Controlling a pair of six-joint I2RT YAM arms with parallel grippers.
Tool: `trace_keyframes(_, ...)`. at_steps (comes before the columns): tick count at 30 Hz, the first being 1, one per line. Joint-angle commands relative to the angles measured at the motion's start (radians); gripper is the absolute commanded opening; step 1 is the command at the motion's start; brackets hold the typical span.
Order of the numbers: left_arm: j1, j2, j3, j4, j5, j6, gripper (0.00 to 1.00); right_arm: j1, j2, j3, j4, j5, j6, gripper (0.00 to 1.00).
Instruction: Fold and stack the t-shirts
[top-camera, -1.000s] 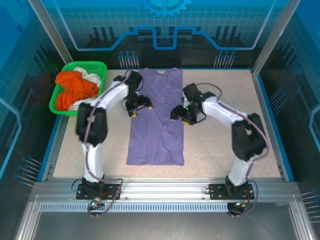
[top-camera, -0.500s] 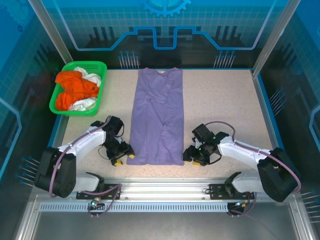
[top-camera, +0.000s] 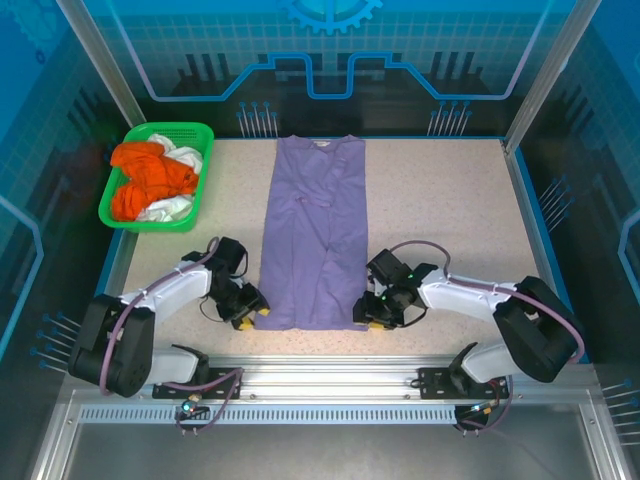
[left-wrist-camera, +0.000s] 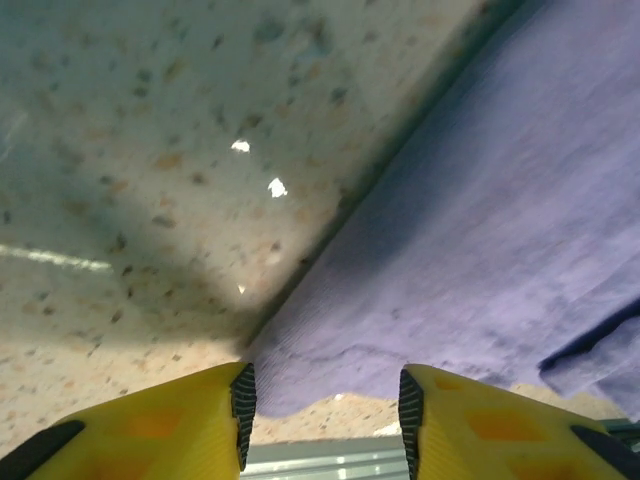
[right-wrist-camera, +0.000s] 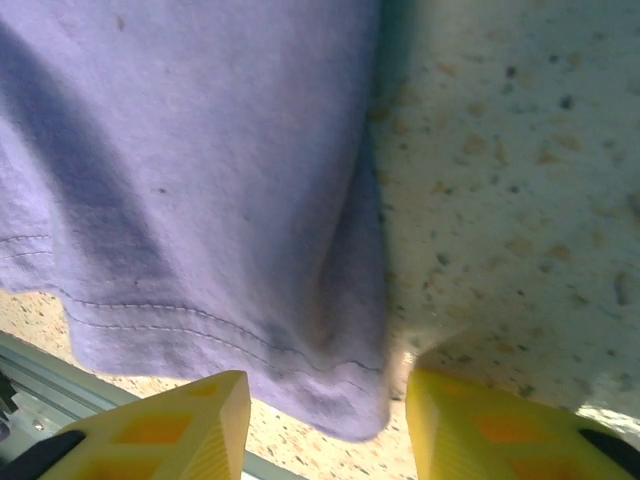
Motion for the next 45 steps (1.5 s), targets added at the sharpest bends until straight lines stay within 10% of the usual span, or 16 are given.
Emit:
trace_keyframes(1, 0.008, 0.022, -0.028, 0.059, 0.017, -0.024, 0.41, 0.015, 0.033, 0.038, 0.021, 0.027, 0.014, 0.42)
trace_keyframes(12, 0.008, 0.041, -0.026, 0.031, -0.002, -0.010, 0.00, 0.012, 0.054, 0.008, -0.016, 0.037, 0.010, 0.06)
trace_keyframes(25, -0.015, 0.023, 0.024, -0.106, 0.096, 0.044, 0.00, 0.002, -0.124, -0.121, -0.066, 0.033, 0.075, 0.00)
trace_keyframes(34, 0.048, 0.101, 0.419, -0.267, 0.098, 0.060, 0.00, -0.191, -0.107, 0.151, -0.180, -0.039, 0.113, 0.00)
trace_keyframes(45, 0.133, 0.608, 1.031, -0.350, 0.074, 0.102, 0.00, -0.433, 0.375, 0.686, -0.363, -0.122, -0.006, 0.00)
